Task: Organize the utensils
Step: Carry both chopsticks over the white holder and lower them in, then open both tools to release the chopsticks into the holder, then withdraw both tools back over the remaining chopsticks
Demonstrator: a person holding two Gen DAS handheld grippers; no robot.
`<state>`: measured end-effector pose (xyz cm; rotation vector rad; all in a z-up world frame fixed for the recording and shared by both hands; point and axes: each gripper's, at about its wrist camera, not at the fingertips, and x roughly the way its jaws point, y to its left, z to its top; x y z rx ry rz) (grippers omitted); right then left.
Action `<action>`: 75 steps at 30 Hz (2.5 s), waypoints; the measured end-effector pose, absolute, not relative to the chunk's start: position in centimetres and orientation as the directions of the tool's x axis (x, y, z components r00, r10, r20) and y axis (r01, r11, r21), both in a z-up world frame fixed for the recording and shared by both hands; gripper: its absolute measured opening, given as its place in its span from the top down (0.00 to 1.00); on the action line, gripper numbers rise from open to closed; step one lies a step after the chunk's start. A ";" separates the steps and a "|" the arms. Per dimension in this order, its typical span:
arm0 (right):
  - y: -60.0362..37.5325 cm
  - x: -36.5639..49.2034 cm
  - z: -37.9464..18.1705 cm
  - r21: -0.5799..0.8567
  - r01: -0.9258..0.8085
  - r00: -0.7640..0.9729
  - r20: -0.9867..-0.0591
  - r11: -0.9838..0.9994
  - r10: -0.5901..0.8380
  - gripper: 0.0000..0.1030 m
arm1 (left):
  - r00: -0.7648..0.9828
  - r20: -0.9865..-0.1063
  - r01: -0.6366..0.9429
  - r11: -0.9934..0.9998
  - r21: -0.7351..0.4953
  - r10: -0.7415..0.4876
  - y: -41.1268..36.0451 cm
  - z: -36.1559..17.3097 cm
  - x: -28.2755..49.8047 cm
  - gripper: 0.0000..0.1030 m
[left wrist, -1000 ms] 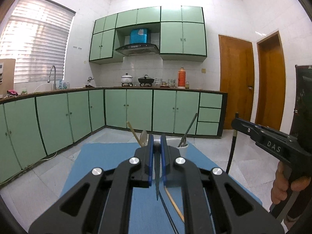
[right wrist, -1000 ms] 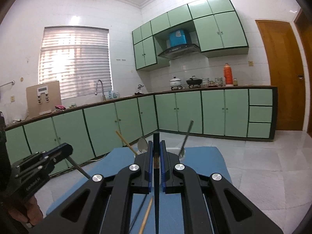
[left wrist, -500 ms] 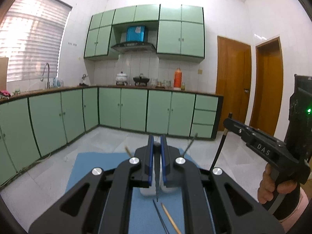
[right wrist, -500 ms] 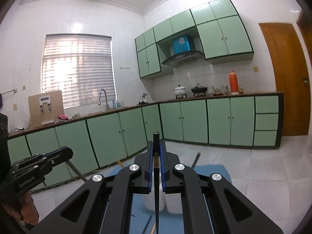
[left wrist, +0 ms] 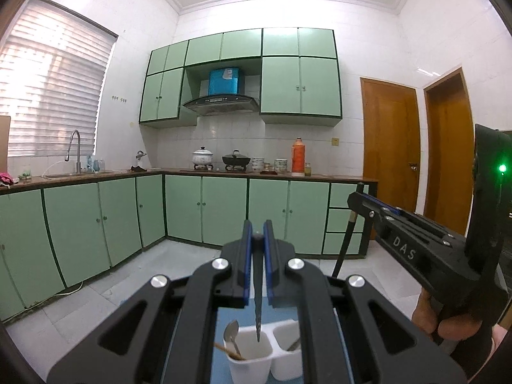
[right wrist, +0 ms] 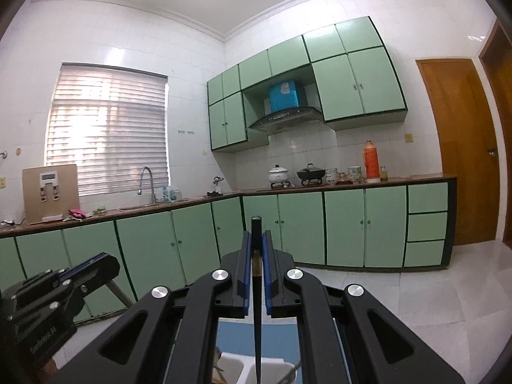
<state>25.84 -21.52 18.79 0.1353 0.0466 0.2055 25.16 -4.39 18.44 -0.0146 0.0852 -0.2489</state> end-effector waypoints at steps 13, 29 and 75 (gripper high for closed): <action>-20.5 31.1 11.9 0.149 -0.164 0.972 -0.144 0.975 0.185 0.93 | 0.953 -0.204 0.213 0.974 -0.073 -0.224 -3.9 12.4 32.7 0.94; -20.3 31.7 6.5 0.157 -0.157 0.954 -0.229 0.975 0.191 0.93 | 0.937 -0.271 0.215 0.975 -0.055 -0.222 -3.2 8.7 34.0 0.94; -23.8 11.5 1.0 0.126 -0.044 0.979 -0.195 0.991 0.068 0.06 | 0.959 -0.239 0.138 0.987 -0.085 -0.155 3.4 2.1 14.5 0.05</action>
